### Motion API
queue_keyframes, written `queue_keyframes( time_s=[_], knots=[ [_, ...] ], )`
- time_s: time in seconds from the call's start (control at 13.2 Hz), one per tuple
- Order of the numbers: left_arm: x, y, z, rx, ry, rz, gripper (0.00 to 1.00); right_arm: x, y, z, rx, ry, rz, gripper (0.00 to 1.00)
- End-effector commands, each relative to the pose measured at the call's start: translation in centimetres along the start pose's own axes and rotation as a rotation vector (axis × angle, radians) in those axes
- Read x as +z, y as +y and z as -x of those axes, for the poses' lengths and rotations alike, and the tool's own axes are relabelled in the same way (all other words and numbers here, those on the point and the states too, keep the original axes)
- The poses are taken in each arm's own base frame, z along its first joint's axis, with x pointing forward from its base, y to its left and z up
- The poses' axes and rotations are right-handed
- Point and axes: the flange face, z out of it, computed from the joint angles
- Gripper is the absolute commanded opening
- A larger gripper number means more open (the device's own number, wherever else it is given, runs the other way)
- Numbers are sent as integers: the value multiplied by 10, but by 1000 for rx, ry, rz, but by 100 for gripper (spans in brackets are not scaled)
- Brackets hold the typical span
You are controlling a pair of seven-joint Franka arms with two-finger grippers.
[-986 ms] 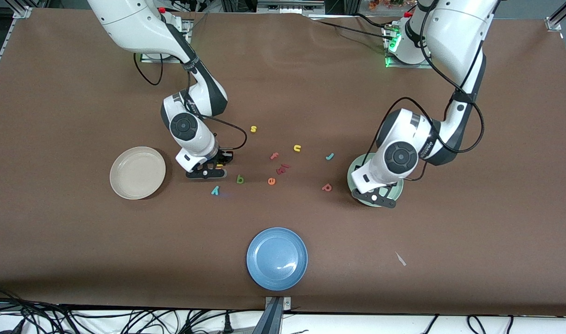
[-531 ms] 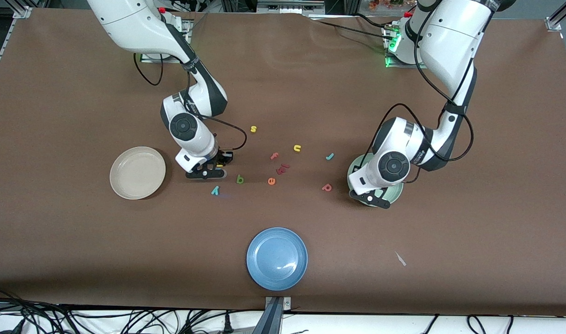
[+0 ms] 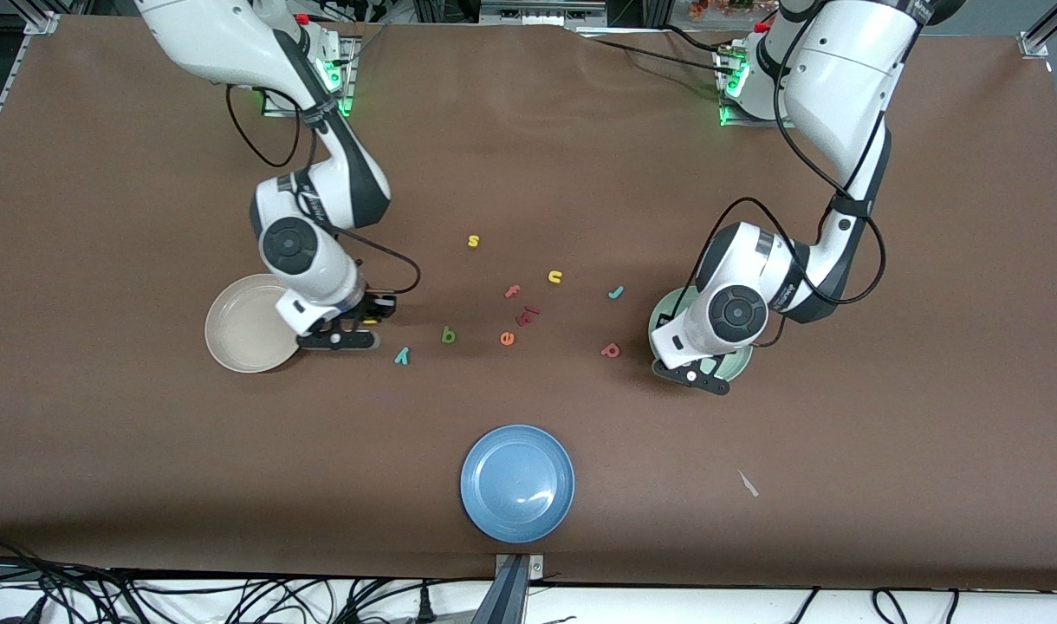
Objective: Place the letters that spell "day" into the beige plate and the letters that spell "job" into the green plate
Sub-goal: 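Place the yellow letter on the cream plate while the left gripper drops the o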
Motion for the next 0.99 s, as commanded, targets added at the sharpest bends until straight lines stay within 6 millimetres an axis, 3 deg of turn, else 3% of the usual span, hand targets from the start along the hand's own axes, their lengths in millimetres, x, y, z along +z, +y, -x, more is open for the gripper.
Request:
queue_keyframes(
  time_s=[0.0, 0.08, 0.15, 0.23, 0.3, 0.46, 0.53, 0.61, 0.68, 0.91],
  knots=[
    [-34, 31, -11, 55, 64, -5, 100, -5, 43, -6, -53, -21, 28, 20],
    [-40, 46, -15, 77, 83, -5, 100, -5, 61, -10, -73, -28, 40, 20],
    [-34, 62, -18, 96, 83, -3, 100, -3, 78, -13, -98, -31, 51, 20],
    [-29, 90, -18, 134, 101, -6, 100, 0, 99, -16, -125, -37, 64, 20],
    [-34, 100, -17, 150, 123, -8, 100, 0, 120, -19, -156, -41, 67, 20],
    [-63, 88, -20, 147, 169, -4, 100, 11, 167, -25, -199, -53, 59, 22],
    [-75, 70, -22, 127, 185, -8, 100, 13, 184, -28, -226, -56, 54, 38],
    [-76, 57, -23, 107, 183, 2, 100, 15, 190, -28, -221, -57, 38, 99],
    [-76, 57, -23, 105, 183, 3, 100, 12, 184, -31, -214, -51, 28, 100],
    [-76, 64, -21, 113, 179, 4, 100, 9, 138, -32, -114, -42, -18, 100]
  ],
)
